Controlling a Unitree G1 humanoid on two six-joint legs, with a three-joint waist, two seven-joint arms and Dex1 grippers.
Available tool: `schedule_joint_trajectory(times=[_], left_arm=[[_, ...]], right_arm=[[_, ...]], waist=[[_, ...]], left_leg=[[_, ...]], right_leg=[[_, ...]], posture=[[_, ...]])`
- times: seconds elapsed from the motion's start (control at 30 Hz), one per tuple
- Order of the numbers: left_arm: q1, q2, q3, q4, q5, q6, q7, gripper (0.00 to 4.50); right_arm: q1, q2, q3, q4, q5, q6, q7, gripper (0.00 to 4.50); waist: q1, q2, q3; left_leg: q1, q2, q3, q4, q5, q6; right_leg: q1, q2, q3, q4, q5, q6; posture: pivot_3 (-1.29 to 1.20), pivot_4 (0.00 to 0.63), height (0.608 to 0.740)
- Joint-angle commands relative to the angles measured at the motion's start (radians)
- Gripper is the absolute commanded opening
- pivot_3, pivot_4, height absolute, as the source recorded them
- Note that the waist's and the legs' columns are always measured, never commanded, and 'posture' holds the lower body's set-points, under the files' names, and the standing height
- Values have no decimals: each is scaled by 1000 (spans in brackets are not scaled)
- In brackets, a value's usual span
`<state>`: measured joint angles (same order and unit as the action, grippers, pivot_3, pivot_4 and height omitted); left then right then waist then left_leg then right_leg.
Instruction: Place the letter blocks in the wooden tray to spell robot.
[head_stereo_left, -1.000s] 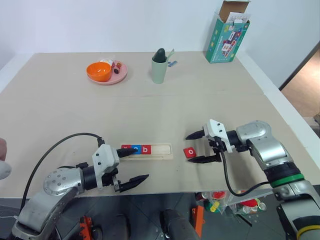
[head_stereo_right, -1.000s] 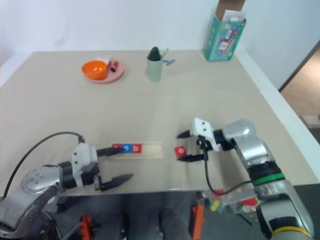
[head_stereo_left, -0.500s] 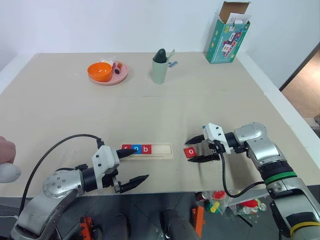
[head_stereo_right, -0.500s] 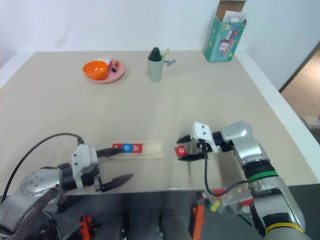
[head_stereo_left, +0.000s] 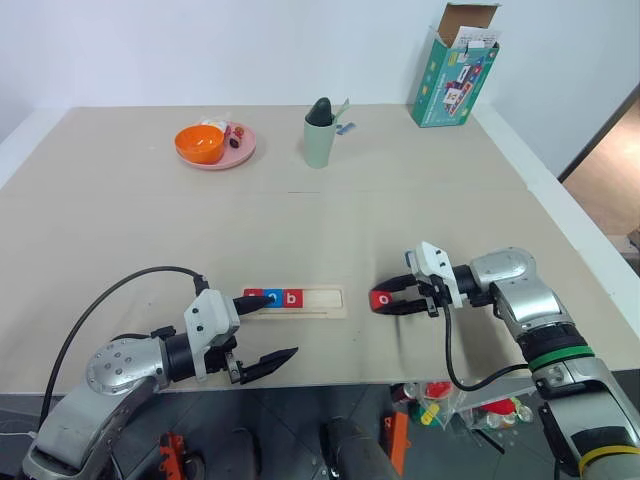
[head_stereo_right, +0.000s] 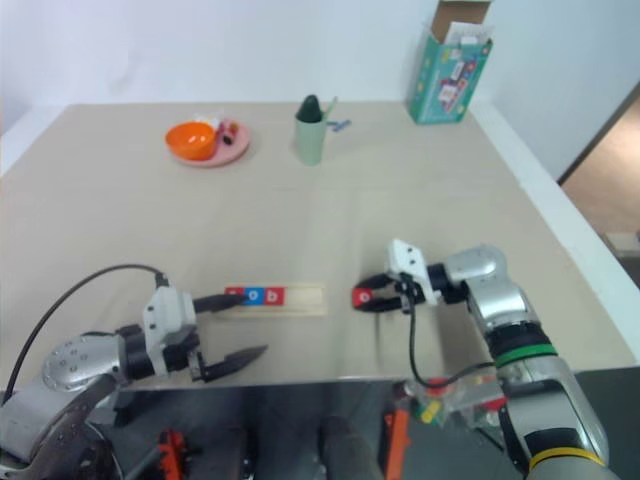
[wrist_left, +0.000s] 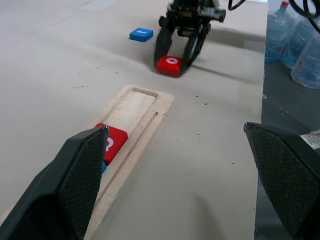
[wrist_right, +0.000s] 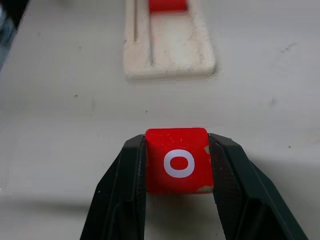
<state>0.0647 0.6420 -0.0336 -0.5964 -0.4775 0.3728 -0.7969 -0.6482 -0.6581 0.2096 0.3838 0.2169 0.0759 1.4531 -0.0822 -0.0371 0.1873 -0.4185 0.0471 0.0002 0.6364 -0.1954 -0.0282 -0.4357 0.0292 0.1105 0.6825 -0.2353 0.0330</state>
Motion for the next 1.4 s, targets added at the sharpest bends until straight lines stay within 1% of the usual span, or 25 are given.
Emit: schedule_joint_trajectory(times=[0.03, 0.1, 0.2, 0.27, 0.37, 0.57, 0.93, 1.23, 1.4], left_arm=[[-3, -12, 37, 6, -6, -3, 26, 4500], [-2, -19, 56, 19, -15, -3, 36, 4500], [-7, -30, 88, 40, -34, 5, 54, 4500], [-7, -33, 94, 44, -35, 6, 56, 4500], [-2, -35, 98, 44, -34, 6, 60, 4500], [15, -33, 99, 35, -26, 1, 66, 4500], [34, -30, 89, 25, -16, -8, 75, 4500], [22, -33, 83, 27, -15, -11, 65, 4500], [26, -40, 87, 21, -22, -14, 65, 4500]], right_arm=[[-33, 35, -23, -195, 59, 183, -78, 1212], [-39, 66, -8, -260, 51, 237, -130, 1212], [-54, 155, 84, -287, -42, 259, -230, 1212], [-61, 181, 127, -272, -94, 234, -256, 1212], [-75, 199, 153, -264, -111, 252, -263, 1212], [-90, 204, 180, -238, -132, 242, -251, 1212], [-70, 174, 145, -306, -95, 305, -233, 1212], [-59, 180, 163, -251, -136, 263, -279, 1212], [-50, 191, 171, -249, -141, 274, -289, 1212]], waist=[[1, 0, 0], [1, 0, 0], [1, -1, 0], [2, -1, 0], [9, -1, 0], [9, -1, 0], [8, -1, 0], [8, -1, 0], [8, -1, 0]], left_leg=[[0, 0, -1, 0, 0, 0], [0, 0, -1, 0, 0, 0], [0, 1, -2, 0, 0, 0], [0, 1, -1, 0, 0, 0], [-3, 0, -1, 0, 0, -1], [-4, -1, -1, 1, 0, -1], [-4, 0, -2, 1, 0, -1], [-4, 0, -2, 1, 0, -1], [-4, 0, -2, 1, 0, -1]], right_leg=[[0, 0, 0, 0, 0, 0], [0, 1, -1, 0, 0, 0], [0, 1, -2, 0, 0, 0], [0, 1, -2, 0, 0, -1], [-2, 1, -2, 0, 0, 0], [-2, -1, -1, 0, 0, 1], [-2, 0, -3, 0, 1, 0], [-2, 0, -2, 0, 1, 0], [-2, 0, -2, 0, 1, 0]], posture=[[0, 150, 740], [0, 150, 740], [0, 150, 740], [0, 150, 740], [0, 150, 740], [0, 150, 740], [0, 150, 740], [0, 150, 740], [0, 150, 740]])
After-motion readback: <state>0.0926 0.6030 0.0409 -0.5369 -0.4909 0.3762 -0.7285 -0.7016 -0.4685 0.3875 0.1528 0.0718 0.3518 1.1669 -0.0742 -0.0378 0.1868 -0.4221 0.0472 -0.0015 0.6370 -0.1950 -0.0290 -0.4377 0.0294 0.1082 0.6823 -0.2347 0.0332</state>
